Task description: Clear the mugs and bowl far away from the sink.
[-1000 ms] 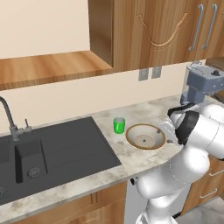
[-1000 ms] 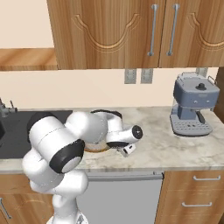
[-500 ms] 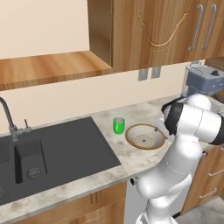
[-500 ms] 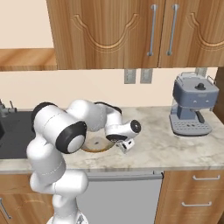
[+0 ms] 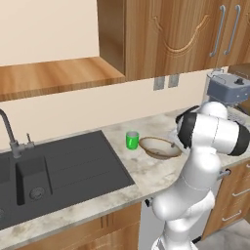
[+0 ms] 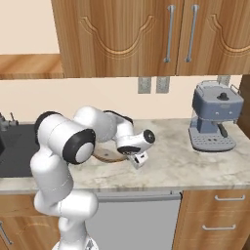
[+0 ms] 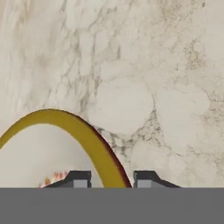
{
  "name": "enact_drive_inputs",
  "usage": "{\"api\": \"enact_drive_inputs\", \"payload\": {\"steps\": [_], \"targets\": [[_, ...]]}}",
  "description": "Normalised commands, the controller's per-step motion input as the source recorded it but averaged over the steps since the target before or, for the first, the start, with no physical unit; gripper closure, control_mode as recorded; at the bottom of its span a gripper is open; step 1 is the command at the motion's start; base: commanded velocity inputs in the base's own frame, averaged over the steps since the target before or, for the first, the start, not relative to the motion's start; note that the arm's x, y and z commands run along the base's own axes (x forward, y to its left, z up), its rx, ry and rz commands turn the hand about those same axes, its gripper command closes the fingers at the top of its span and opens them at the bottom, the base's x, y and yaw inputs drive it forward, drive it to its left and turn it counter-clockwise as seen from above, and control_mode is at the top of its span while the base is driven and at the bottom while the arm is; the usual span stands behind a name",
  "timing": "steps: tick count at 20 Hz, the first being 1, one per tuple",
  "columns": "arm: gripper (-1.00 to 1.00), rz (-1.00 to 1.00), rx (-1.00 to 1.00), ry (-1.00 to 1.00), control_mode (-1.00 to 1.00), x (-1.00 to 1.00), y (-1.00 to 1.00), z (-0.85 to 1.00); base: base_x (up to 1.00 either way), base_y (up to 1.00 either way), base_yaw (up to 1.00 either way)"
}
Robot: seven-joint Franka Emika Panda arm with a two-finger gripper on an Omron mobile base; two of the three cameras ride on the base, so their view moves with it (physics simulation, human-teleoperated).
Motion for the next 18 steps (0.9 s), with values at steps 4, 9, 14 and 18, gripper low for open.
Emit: {"api": "enact_drive_inputs", "payload": {"steps": [4, 9, 14, 18], "targets": [[1.00, -0.06, 0.19, -0.09, -1.00, -0.46, -0.28, 0.54, 0.00, 0.00, 0.00], [1.00, -0.14, 0.27, 0.02, -1.00, -0.68, -0.22, 1.00, 0.00, 0.00, 0.00], [1.00, -0.43, 0.12, 0.07, -1.00, -0.58, -0.04, 0.99, 0.00, 0.00, 0.00], [1.00, -0.65, 0.03, 0.00, -1.00, -0.73, 0.00, 0.73, 0.00, 0.00, 0.00]]}}
